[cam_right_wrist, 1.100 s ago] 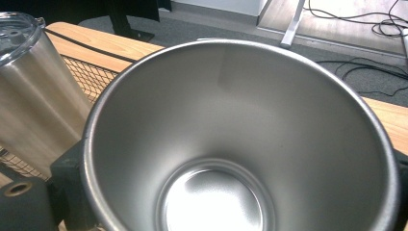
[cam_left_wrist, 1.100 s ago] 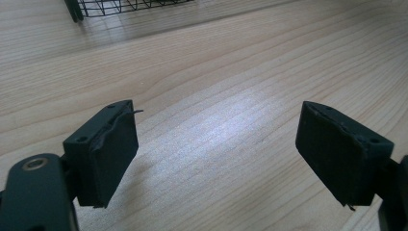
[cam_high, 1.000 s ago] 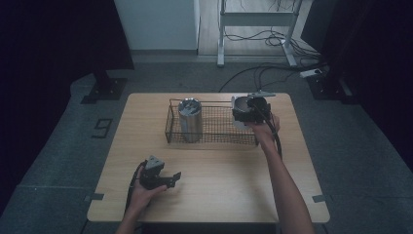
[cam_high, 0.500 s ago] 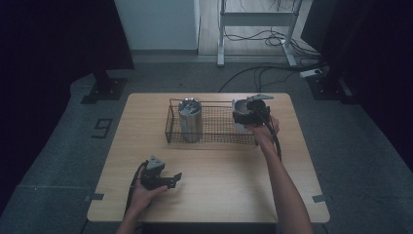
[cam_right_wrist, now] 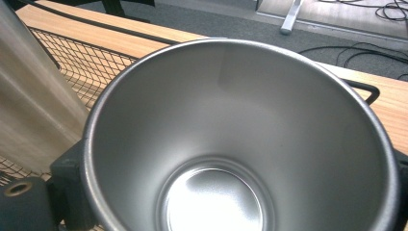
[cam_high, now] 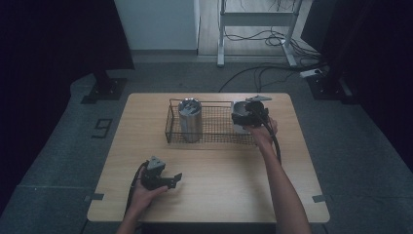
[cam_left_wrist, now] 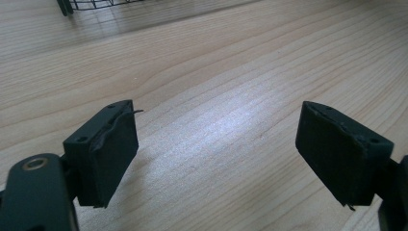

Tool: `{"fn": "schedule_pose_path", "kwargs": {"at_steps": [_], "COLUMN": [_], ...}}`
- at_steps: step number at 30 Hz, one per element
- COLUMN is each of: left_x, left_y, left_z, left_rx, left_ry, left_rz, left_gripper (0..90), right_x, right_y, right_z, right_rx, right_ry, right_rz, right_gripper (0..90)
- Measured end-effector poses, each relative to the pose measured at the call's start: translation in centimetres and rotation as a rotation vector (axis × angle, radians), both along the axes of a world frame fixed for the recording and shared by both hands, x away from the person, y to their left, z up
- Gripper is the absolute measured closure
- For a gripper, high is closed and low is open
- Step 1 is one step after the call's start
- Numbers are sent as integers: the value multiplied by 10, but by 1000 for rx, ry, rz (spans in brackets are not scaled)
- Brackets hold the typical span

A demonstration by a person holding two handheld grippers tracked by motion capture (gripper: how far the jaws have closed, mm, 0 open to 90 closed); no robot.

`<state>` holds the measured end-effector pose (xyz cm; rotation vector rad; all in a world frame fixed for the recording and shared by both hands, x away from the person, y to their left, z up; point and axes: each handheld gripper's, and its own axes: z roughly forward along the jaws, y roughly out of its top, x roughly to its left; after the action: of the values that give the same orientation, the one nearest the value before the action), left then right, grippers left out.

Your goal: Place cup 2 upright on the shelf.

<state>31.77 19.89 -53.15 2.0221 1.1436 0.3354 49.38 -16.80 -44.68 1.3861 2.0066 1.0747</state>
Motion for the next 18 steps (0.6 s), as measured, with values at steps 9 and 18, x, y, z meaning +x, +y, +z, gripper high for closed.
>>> {"fn": "schedule_pose_path", "kwargs": {"at_steps": [9, 18], "left_x": [0, 0], "left_y": [-1, -1], "left_z": [-1, -2], "left_rx": [4, 5], "left_ry": [0, 4], "left_rz": [0, -4], "left_gripper": [150, 151], "right_x": [3, 5], "right_y": [2, 4], "right_z": [-6, -17], "right_rx": [-9, -35], "right_ry": [13, 28], "right_rz": [-2, -5], "right_gripper": [70, 70]}}
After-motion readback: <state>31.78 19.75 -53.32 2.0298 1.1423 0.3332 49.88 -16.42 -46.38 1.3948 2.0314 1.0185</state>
